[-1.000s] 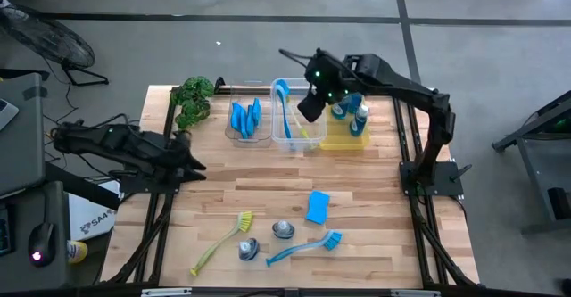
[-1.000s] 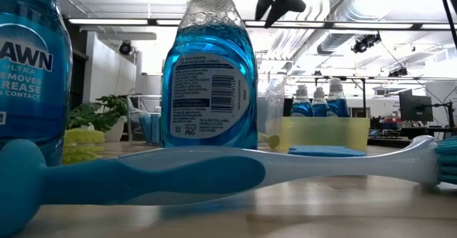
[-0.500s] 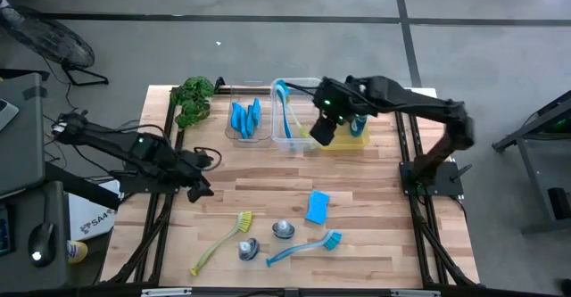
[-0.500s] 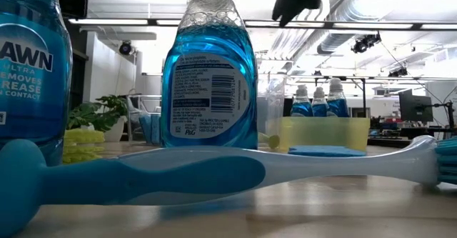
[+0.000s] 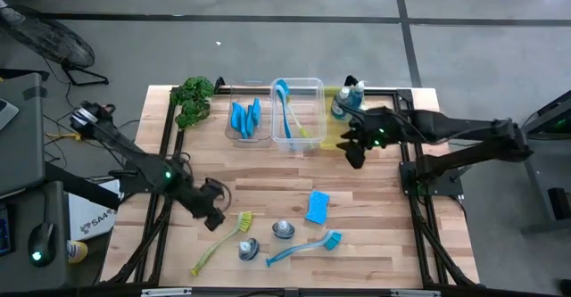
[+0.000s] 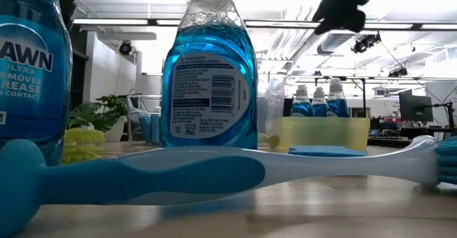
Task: Pick & Place Kitchen Sink Supplies
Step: Put the yellow dishwashing brush into the white bin
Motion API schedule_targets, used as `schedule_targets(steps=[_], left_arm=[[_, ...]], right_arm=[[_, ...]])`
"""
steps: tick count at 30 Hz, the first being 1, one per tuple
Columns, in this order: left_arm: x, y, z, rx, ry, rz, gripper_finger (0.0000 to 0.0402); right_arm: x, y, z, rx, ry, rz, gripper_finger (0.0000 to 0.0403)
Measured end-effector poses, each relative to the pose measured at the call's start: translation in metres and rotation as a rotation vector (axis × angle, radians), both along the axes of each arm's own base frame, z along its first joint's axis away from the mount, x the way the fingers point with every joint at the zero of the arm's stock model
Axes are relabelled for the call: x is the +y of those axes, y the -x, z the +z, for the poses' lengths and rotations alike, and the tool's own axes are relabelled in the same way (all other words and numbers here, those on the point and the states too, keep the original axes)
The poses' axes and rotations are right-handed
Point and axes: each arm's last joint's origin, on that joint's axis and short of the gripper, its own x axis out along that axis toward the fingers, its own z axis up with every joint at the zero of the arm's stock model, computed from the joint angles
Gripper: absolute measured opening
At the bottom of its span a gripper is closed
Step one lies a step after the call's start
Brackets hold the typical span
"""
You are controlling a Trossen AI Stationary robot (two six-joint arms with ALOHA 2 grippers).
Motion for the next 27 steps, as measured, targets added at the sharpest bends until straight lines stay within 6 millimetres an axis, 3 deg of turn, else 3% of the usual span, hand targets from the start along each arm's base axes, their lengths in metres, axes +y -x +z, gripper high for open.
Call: schedule_targets(steps=[6,11,27], left_arm=[[-0.028,-0.013,-0.024,0.05,0.061,0.057,0.0214],[-0.041,-0.028,-0.03,0.093,0.046,0.077,0.0214],[-0.065,-0.056,-0.051,0.298,-0.105,0.057,0.0214]], right_arm=[[0.009,0.02,-0.014,-0.055,-0.008,0.048,0.0169],[0.011,0.029,-0.024,-0.047,-0.025,0.074,0.0169],[0.017,0.028,-0.03,-0.051,-0.031,0.175,0.0169]])
